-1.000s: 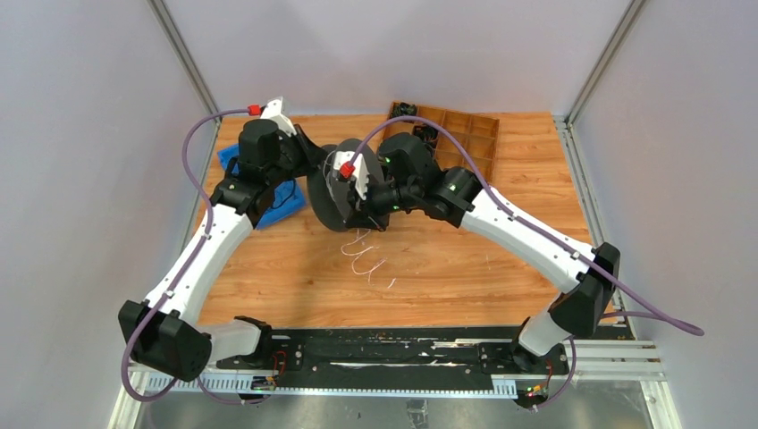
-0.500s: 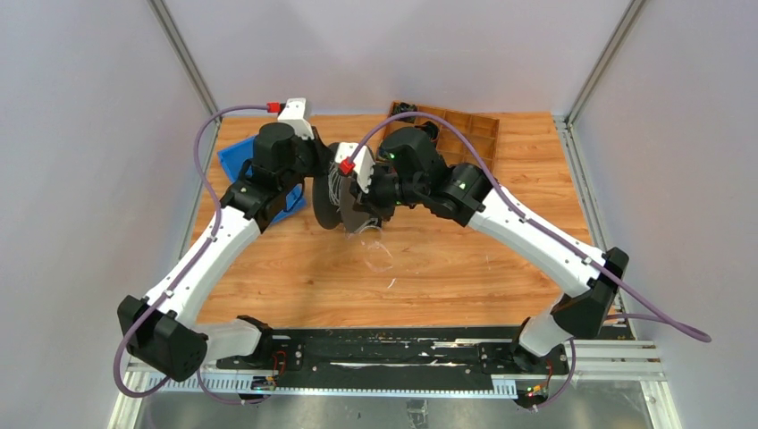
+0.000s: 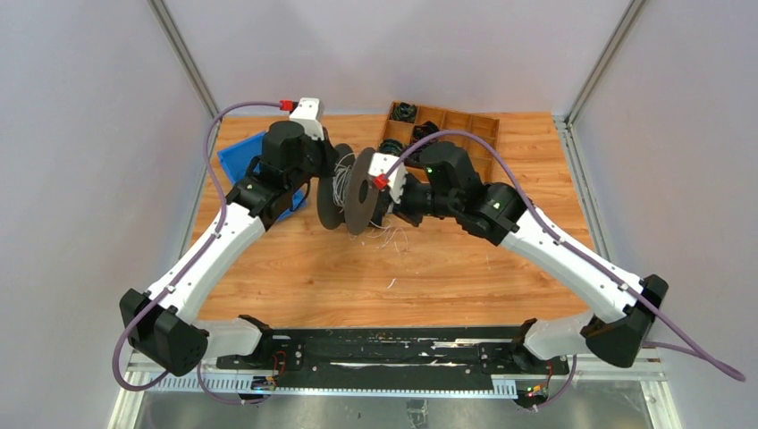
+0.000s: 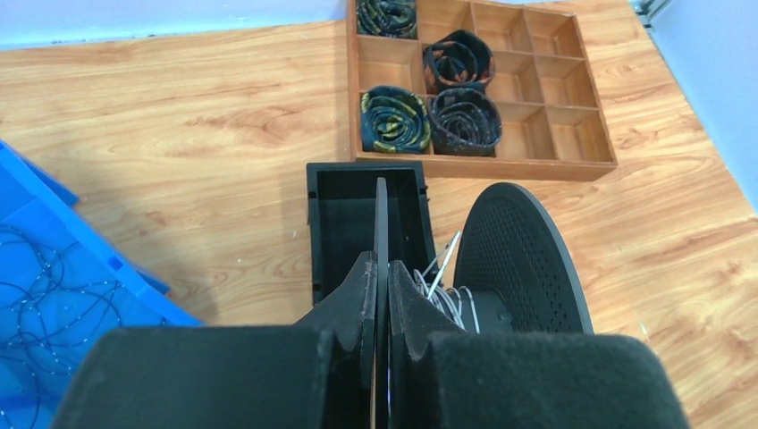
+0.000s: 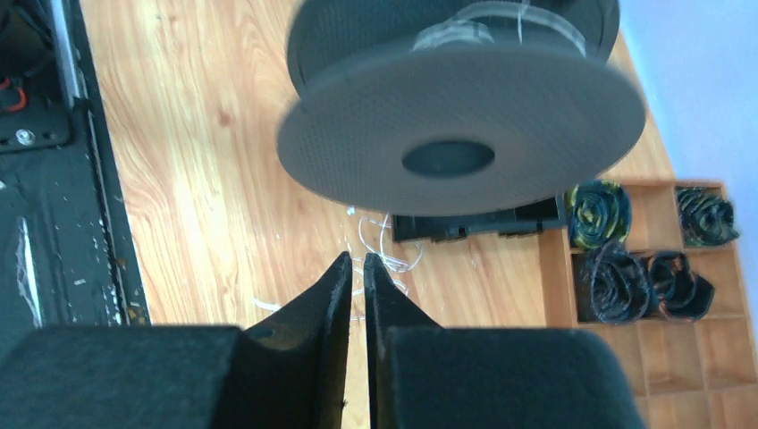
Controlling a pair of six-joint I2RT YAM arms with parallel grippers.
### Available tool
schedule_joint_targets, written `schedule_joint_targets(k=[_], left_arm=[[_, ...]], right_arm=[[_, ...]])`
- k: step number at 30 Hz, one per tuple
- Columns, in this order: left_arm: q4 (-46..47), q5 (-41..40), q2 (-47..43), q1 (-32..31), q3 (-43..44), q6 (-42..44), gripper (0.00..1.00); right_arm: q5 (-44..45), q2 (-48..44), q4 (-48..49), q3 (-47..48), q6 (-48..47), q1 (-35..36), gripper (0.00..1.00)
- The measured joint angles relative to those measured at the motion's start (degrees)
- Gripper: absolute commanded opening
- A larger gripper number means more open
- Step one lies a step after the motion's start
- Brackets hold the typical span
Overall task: Wrap the cables
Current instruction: Wrap the cable around the cable reel.
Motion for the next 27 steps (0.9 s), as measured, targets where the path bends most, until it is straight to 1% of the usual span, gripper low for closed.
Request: schedule_joint_targets(k=[4, 6, 7, 10, 12, 15, 20, 24, 27], left_arm=[[-1.4, 1.6, 0.0, 0.3, 2.8, -1.2, 0.0], [-2.0, 3.2, 0.0, 0.9, 4.6, -2.2, 0.0], [-2.1, 3.9, 0.0, 1.2, 5.4, -2.6, 0.0], [-1.9, 6.2, -0.1, 2.4, 6.4, -4.0, 0.0], [-1.9, 8.2, -0.1, 3.1, 6.4, -4.9, 0.0], [-1.9, 12.0, -0.1, 3.8, 6.4, -6.4, 0.0], [-1.4, 19.7, -0.2, 3.9, 7.0, -8.9, 0.0], [0.0, 25.4, -0.5, 3.9, 7.8, -11.4, 0.0], [1.6, 29.4, -1.3, 3.9, 8.1, -13.6, 0.0]], right_arm=[[-6.4, -4.0, 5.7, -10.4, 4.9, -8.6, 0.41], [-10.8, -5.1, 10.8, -16.7, 8.2, -14.6, 0.56], [-12.7, -5.5, 13.3, -19.8, 9.7, -17.3, 0.58], [-17.6, -5.8, 21.4, -29.2, 13.2, -21.9, 0.61], [-20.5, -5.3, 25.8, -34.3, 14.7, -22.8, 0.61], [-23.6, -3.9, 32.0, -39.5, 16.2, -22.8, 0.61], [-25.2, -2.5, 39.2, -41.8, 17.1, -22.9, 0.61], [-25.5, -2.6, 42.8, -42.1, 17.1, -23.8, 0.61], [-26.4, -3.5, 45.1, -44.1, 17.0, -25.6, 0.61]])
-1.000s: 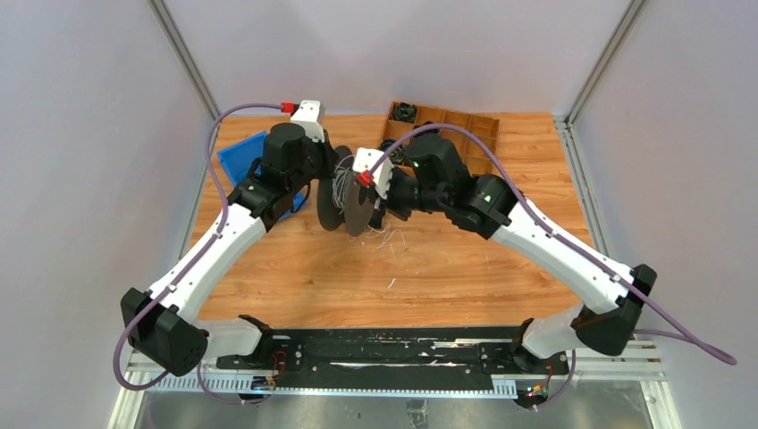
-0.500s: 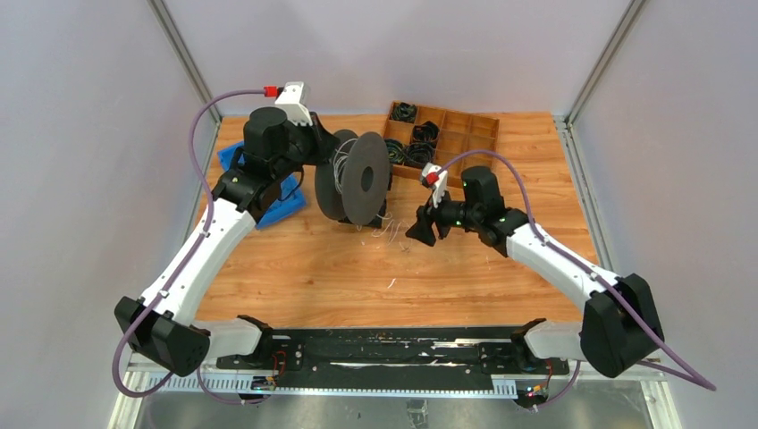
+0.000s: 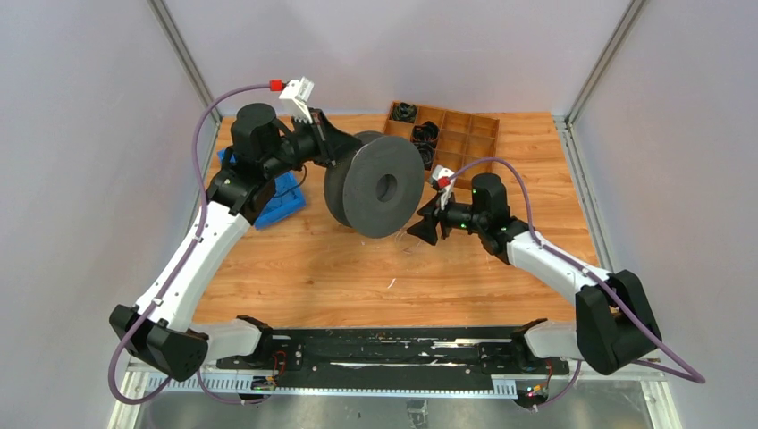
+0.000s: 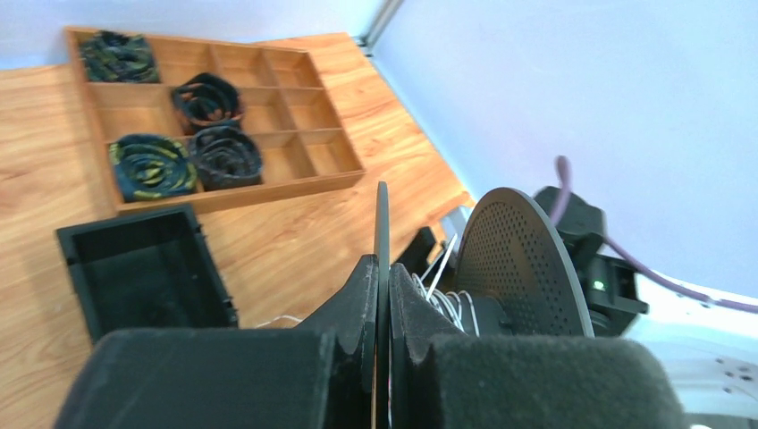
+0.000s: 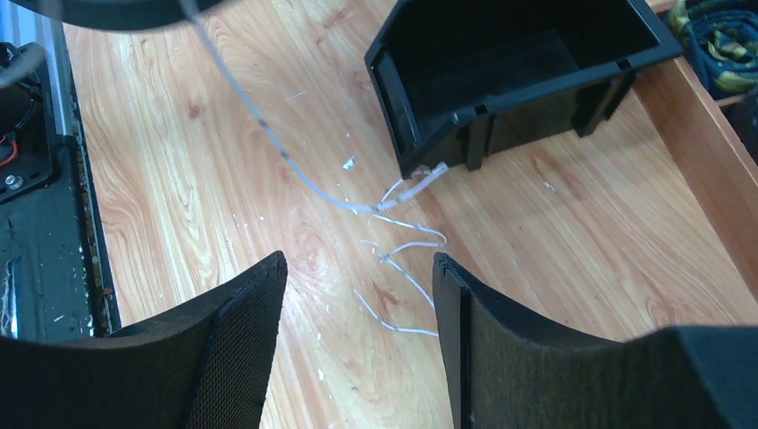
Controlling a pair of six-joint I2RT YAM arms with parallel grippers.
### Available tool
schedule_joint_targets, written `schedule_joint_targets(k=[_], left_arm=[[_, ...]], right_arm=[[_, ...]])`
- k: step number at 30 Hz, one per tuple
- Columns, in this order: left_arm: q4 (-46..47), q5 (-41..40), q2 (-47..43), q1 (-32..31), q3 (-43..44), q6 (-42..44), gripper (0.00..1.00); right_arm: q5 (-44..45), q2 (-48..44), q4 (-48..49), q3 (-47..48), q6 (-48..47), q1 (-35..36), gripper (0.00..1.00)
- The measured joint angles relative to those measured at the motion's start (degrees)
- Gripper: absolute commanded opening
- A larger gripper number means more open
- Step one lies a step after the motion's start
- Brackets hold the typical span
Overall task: Wrap the cables
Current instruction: Wrap the cable around the cable reel.
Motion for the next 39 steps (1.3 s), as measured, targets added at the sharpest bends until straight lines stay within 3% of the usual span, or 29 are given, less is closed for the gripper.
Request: schedule_joint_targets(k=[5, 16, 30, 39], left_arm=[[1.9, 4.5, -0.7, 0.3, 0.7, -2.8, 0.0], [8.3, 9.9, -0.8, 1.6, 0.7, -9.9, 0.0], [14.7, 13.2, -0.7, 4.8, 0.7, -18.6, 0.0], [14.6, 12.7, -0.7, 6.7, 0.7, -19.8, 0.0]], right_arm=[[-4.0, -2.0, 0.8, -1.9, -0.9, -3.2, 0.61], [-8.1, -3.5, 3.5, -2.7, -2.9, -3.3, 0.61], [-3.1, 4.8, 21.5, -4.7, 1.3, -1.2, 0.61], [-3.6, -2.9, 15.3, -6.5, -1.6, -2.2, 0.61]])
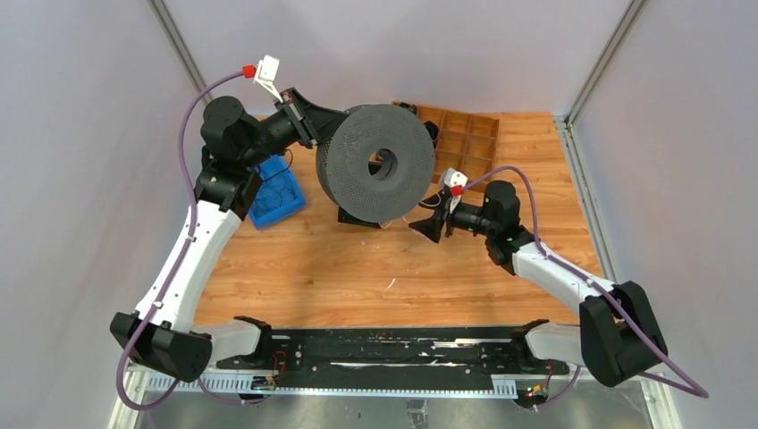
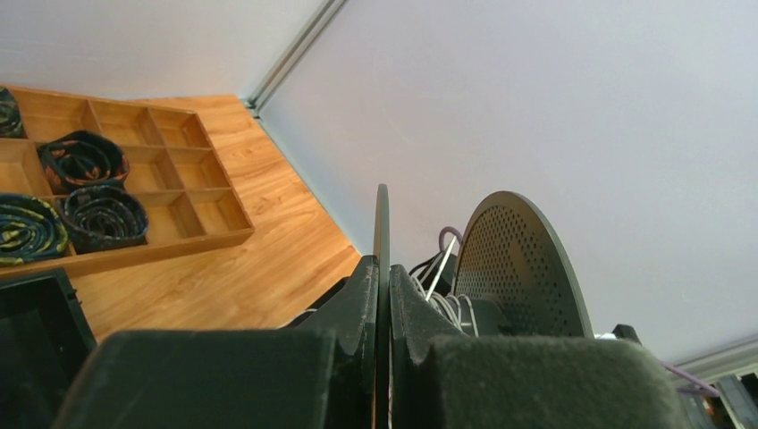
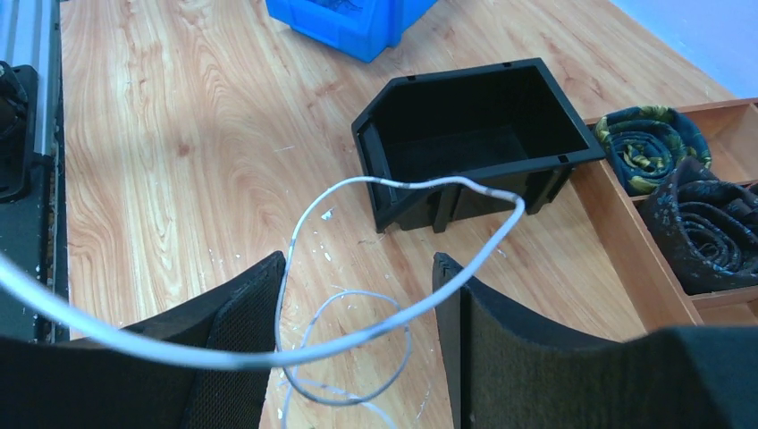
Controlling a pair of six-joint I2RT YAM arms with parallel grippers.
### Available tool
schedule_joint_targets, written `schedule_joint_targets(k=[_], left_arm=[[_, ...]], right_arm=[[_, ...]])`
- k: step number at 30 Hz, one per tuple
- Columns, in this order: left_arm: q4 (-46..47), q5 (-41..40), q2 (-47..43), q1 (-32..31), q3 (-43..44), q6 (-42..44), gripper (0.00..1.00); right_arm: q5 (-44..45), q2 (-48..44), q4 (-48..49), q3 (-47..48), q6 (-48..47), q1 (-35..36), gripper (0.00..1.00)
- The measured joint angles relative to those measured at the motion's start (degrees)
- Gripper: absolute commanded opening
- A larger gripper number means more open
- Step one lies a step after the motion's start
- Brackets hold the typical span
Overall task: Wrap the cables
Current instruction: Wrap the cable around the cable reel.
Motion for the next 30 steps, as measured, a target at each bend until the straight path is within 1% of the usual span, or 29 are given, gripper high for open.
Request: schedule_joint_targets(k=[4, 6, 10, 13, 15, 16, 17, 21, 23, 27, 30], left_arm=[[0.4, 0.0, 0.0, 0.3, -0.1, -1.6, 0.0], [0.9, 0.0, 0.0, 0.5, -0.4, -2.4, 0.01], [1.6, 0.1, 0.0, 0.8, -0.9, -3.6, 0.01], [2.1, 0.2, 0.0, 1.2, -0.9, -4.7, 0.0], [2.8, 0.4, 0.0, 1.6, -0.9, -5.7, 0.0], [3.1, 0.5, 0.0, 1.8, -0.9, -6.1, 0.0], [3.4, 0.6, 0.0, 2.0, -0.9, -6.5, 0.0], [4.6, 0.8, 0.1, 2.5, -1.2, -7.8, 0.0], [4.9, 0.8, 0.1, 2.7, -1.5, -8.3, 0.0], [4.0, 0.4, 0.2, 3.9, -1.8, -8.5, 0.0], [2.3, -1.2, 0.2, 5.3, -1.8, -7.8, 0.0]], right_arm=[[-1.6, -1.2, -0.1, -0.6, 0.1, -0.9, 0.61], [-2.6, -0.4, -0.2, -0.7, 0.0, -0.9, 0.57], [-4.6, 2.4, -2.2, -0.4, -2.6, -0.9, 0.45], [-5.2, 4.5, -5.2, 0.5, -5.5, -0.9, 0.42], [-5.5, 5.3, -6.6, 1.1, -7.7, -0.8, 0.41], [-5.6, 5.4, -7.1, 1.2, -8.7, -0.7, 0.38], [-5.6, 5.4, -7.7, 1.2, -9.9, -0.6, 0.34], [-5.5, 5.3, -8.7, 1.2, -13.5, -0.3, 0.11], [-5.5, 5.1, -9.2, 1.2, -14.6, -0.3, 0.02], [-5.7, 3.1, -11.4, 1.2, -15.7, 0.0, 0.01], [-6.1, 0.0, -14.9, 1.2, -17.0, 2.0, 0.01]])
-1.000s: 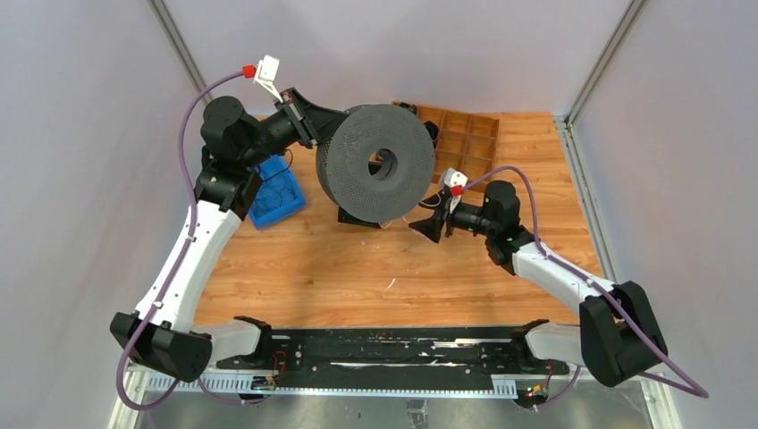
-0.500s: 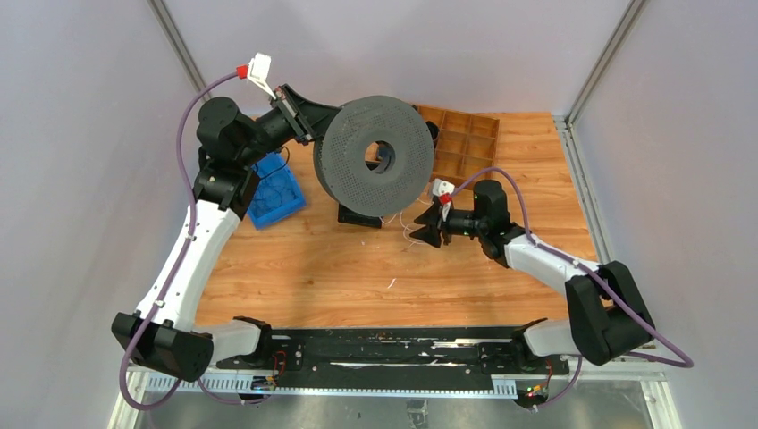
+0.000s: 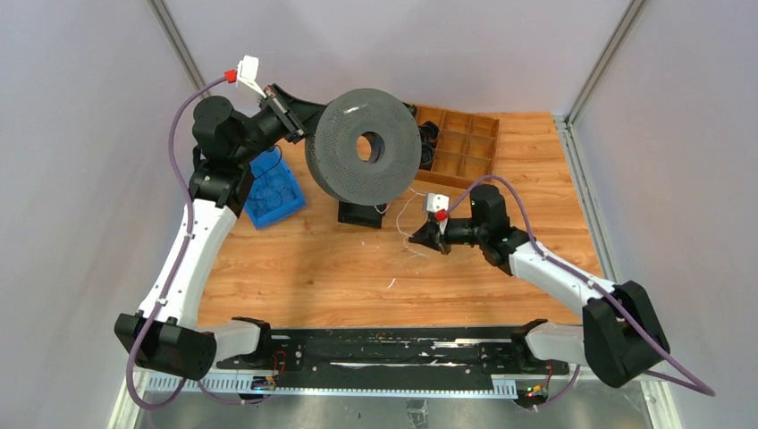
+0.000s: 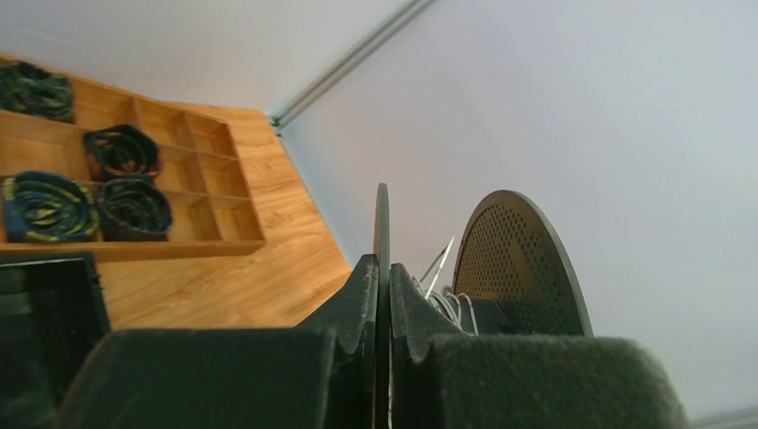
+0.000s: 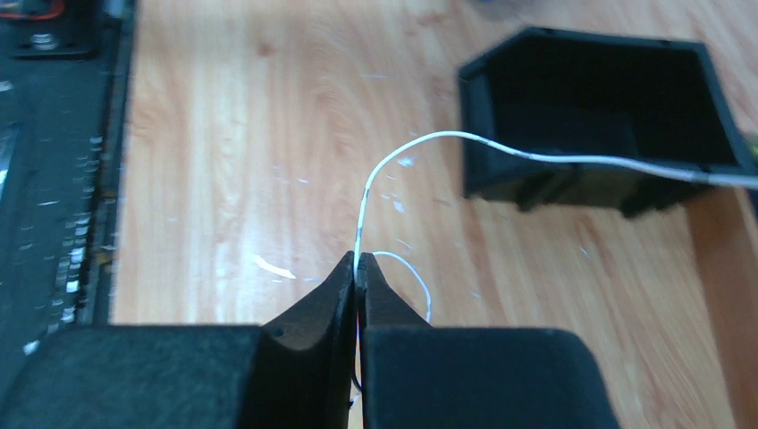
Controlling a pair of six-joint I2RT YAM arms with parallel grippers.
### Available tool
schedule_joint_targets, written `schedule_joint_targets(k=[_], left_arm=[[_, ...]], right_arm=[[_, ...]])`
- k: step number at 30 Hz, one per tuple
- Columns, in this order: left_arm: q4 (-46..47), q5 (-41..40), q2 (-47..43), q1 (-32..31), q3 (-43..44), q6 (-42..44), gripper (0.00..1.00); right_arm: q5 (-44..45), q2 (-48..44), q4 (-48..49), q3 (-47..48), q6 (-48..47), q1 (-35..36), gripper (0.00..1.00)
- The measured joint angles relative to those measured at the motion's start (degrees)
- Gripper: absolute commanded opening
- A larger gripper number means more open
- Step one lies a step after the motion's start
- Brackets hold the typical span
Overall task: Wrap the cables
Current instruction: Wrap the cable around the cable reel.
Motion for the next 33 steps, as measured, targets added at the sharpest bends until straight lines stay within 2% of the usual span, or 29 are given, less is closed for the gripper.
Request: schedule_joint_targets(k=[4, 11, 18, 25, 33], left_arm=[[-3.4, -3.6, 0.4, 1.6, 0.0, 2.1, 0.0], [-12.9, -15.0, 4.2, 2.7, 1.5, 8.3, 0.0], [-20.8, -25.4, 5.5, 2.8, 4.1, 14.0, 0.0], [-23.2, -33.6, 5.2, 1.0, 4.7, 20.3, 0.0], [-23.6, -39.4, 3.5, -4.6, 4.0, 26.7, 0.0]], right_arm=[[-1.2, -2.4, -8.3, 2.4, -2.8, 5.8, 0.01], [-1.3, -2.4, -22.5, 12.2, -7.4, 21.0, 0.01], [-0.6, 4.3, -31.1, 24.9, -8.4, 31.2, 0.01], [-0.4, 11.8, -37.2, 38.0, -4.2, 35.9, 0.01], [-0.5, 14.4, -43.0, 50.2, -0.5, 36.0, 0.01]])
